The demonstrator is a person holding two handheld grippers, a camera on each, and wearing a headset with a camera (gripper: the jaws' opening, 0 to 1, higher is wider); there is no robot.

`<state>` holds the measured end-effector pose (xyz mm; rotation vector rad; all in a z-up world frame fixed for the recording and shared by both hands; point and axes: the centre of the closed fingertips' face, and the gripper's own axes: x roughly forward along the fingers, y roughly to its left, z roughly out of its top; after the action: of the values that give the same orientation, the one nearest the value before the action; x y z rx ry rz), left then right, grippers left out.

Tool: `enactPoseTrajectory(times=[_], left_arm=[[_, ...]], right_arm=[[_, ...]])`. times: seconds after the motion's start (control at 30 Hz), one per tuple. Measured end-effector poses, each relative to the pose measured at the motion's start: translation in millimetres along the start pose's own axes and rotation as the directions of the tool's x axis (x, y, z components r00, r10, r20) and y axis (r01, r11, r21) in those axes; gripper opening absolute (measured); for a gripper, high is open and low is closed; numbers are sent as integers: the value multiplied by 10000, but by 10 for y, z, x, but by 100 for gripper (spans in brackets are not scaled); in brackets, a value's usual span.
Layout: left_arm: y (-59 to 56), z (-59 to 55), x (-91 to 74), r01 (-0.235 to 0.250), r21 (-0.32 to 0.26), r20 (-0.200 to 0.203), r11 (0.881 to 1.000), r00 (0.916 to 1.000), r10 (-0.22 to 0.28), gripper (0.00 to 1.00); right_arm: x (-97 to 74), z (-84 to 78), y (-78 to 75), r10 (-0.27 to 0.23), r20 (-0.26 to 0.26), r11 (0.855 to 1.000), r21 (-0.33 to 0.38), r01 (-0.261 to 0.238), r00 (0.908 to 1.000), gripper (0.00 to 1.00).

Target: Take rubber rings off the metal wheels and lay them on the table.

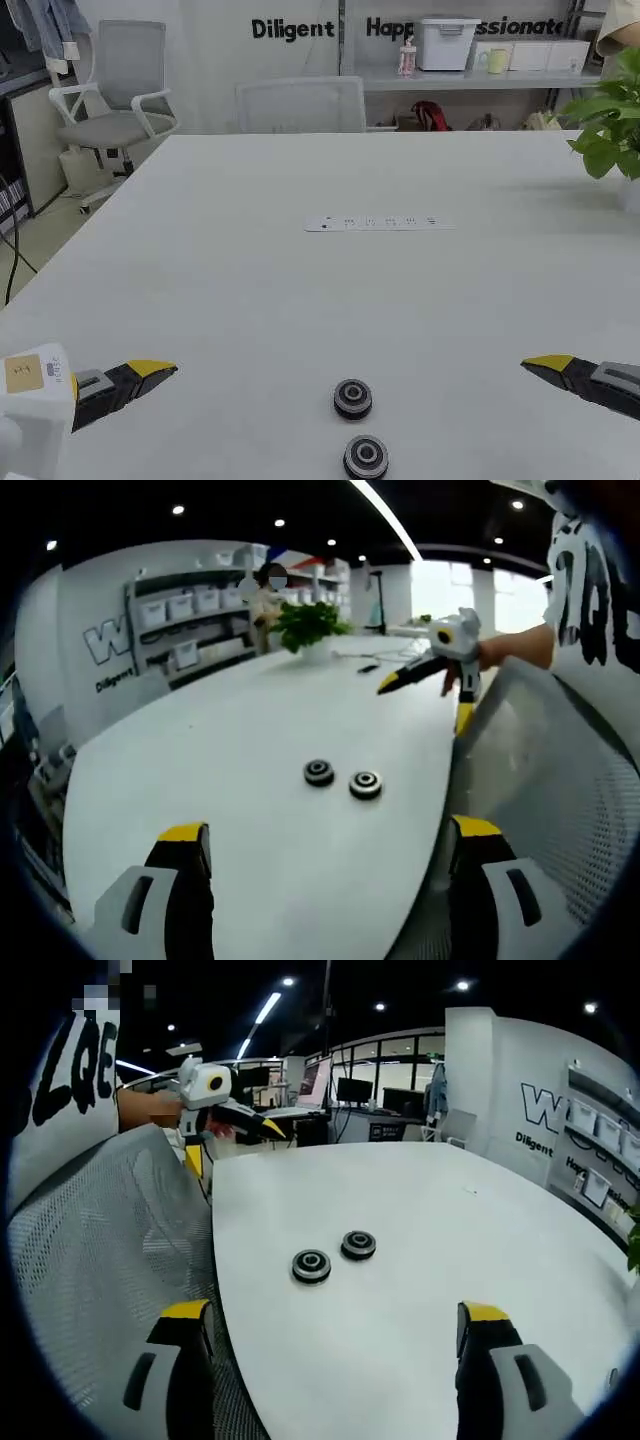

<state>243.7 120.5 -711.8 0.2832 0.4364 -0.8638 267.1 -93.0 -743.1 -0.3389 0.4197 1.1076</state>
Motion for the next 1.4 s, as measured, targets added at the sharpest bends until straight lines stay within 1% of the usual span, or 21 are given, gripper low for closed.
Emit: enactPoseTrajectory(times=[0.37, 0.57, 0.77, 1.0, 1.13, 1.4], left_arm=[[33, -30, -17, -31, 6, -79, 10000, 10000, 31, 100], [39, 6, -18, -57, 47, -52, 10000, 10000, 58, 100], [5, 25, -16, -50, 63, -57, 10000, 10000, 50, 100], [-30, 3, -23, -36, 34, -89, 10000, 10000, 36, 100], [-28, -25, -35, -40, 46, -127, 10000, 9999, 40, 100], [-10, -27, -42, -52, 50, -91, 10000, 9999, 52, 100]], right_arm=[[16, -3, -9, 84, -31, 10000, -4, -84, 10000, 97], [25, -2, -15, 122, -38, 9999, -24, -122, 9999, 97], [30, 24, 3, 149, -11, 9999, -34, -149, 9999, 97], [33, -2, 31, 179, -61, 9998, 3, -179, 9998, 97], [37, -15, 33, 200, -86, 9998, -2, -200, 9998, 97], [40, -4, 36, 223, -43, 9998, -2, -223, 9997, 96]])
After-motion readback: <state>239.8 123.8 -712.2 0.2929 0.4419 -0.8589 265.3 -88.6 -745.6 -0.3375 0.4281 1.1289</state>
